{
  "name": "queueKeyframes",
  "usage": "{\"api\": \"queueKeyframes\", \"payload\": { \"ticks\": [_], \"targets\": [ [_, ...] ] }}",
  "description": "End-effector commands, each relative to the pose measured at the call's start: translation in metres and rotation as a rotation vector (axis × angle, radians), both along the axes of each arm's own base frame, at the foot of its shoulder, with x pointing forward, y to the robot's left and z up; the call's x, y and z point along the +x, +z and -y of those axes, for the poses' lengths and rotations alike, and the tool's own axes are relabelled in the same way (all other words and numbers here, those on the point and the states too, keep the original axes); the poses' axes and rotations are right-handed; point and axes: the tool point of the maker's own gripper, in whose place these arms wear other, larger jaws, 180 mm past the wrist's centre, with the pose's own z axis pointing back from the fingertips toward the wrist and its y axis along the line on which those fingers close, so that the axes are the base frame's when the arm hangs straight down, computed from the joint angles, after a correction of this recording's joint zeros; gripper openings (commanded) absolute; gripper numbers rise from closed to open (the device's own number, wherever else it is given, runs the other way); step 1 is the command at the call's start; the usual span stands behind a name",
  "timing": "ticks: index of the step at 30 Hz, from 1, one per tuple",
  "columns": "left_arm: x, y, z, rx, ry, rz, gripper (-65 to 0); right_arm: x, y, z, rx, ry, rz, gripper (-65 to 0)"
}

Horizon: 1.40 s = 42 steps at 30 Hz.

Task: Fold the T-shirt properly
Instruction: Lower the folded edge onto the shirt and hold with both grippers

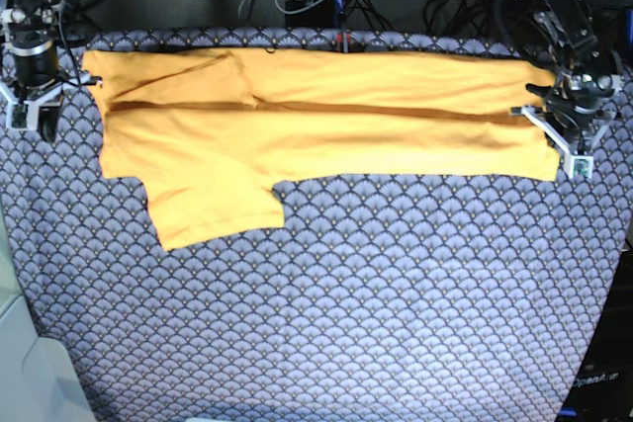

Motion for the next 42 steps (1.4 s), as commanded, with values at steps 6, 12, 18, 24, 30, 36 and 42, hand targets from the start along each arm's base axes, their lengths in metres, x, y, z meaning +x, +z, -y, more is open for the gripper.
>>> {"api": "queueKeyframes", "payload": {
  "ticks": [6,12,18,24,30,36,42],
  "targets": [
    [0.011,0.015,-0.005,0.02,-0.002,0.052,-65.0,0.005,0.011,-0.012,0.015,-0.015,0.043,-62.3],
    [0.011,0.014,-0.005,0.016,-0.001,0.05,-65.0,0.014,0.009,-0.019,0.01,-0.015,-0.051,-49.8],
    [0.011,0.014,-0.004,0.016,-0.004,0.05,-65.0,0.022,0.006,-0.023,0.008,-0.023,-0.161,-38.1],
    [0.011,0.014,-0.004,0.016,-0.003,0.052,-65.0,0.026,0.0,-0.015,0.018,-0.069,-0.274,-30.8],
    [0.012,0.013,-0.002,0.012,-0.006,0.052,-65.0,0.029,-0.001,-0.014,0.035,-0.098,-0.333,-24.8],
    [0.012,0.011,0.003,-0.002,-0.005,0.054,-65.0,0.04,-0.003,-0.035,0.058,-0.041,-0.365,-24.6],
    [0.012,0.009,0.008,-0.013,-0.005,0.053,-65.0,0.046,-0.006,-0.057,0.114,0.027,-0.401,-24.6]
  ]
}}
